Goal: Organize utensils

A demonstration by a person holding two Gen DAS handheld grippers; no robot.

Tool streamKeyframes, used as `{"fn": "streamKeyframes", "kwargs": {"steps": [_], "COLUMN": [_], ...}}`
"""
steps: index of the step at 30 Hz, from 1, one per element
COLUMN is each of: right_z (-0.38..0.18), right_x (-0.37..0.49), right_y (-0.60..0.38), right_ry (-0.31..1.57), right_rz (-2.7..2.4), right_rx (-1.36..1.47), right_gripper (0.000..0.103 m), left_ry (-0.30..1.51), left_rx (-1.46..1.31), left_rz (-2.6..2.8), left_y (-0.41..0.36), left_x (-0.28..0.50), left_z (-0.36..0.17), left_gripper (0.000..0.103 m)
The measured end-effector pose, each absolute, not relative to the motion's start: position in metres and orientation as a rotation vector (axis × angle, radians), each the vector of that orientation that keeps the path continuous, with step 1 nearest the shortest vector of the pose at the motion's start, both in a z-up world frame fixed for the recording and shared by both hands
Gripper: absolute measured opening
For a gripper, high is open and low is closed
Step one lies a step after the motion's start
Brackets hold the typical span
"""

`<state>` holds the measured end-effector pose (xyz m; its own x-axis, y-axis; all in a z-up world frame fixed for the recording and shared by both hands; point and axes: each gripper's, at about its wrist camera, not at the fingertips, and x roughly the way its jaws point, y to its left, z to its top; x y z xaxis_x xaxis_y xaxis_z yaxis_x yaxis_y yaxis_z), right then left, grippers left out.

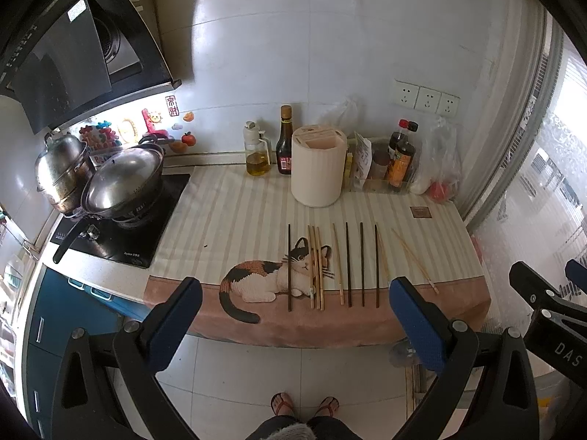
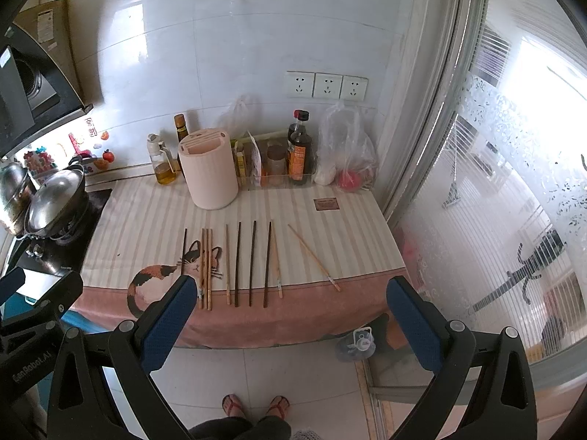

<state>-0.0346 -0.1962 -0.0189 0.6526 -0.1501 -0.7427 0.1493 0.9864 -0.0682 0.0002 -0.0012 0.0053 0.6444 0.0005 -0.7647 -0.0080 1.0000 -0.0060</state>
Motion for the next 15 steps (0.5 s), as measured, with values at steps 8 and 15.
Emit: {"fn": "streamKeyframes", "kwargs": {"steps": [8, 15], "right_z": [-0.019, -0.023], "right_x": [-0.028, -0.014], "right_y": [-0.199, -0.205], "right_ry": [0.844, 0.841], "right_rz": [-0.172, -0.177], "right_rx": [-0.001, 0.029], "right_gripper": [0.103, 0.103], "left_ry": [0.87, 0.842], "left_rx": [-0.014, -0.012], "left_rz": [-0.001, 0.02], "left_y": [-0.001, 0.005], "left_x": [0.004, 0.022], "left_z": [0.007, 0.003], "left_gripper": [0.103, 0.103]}}
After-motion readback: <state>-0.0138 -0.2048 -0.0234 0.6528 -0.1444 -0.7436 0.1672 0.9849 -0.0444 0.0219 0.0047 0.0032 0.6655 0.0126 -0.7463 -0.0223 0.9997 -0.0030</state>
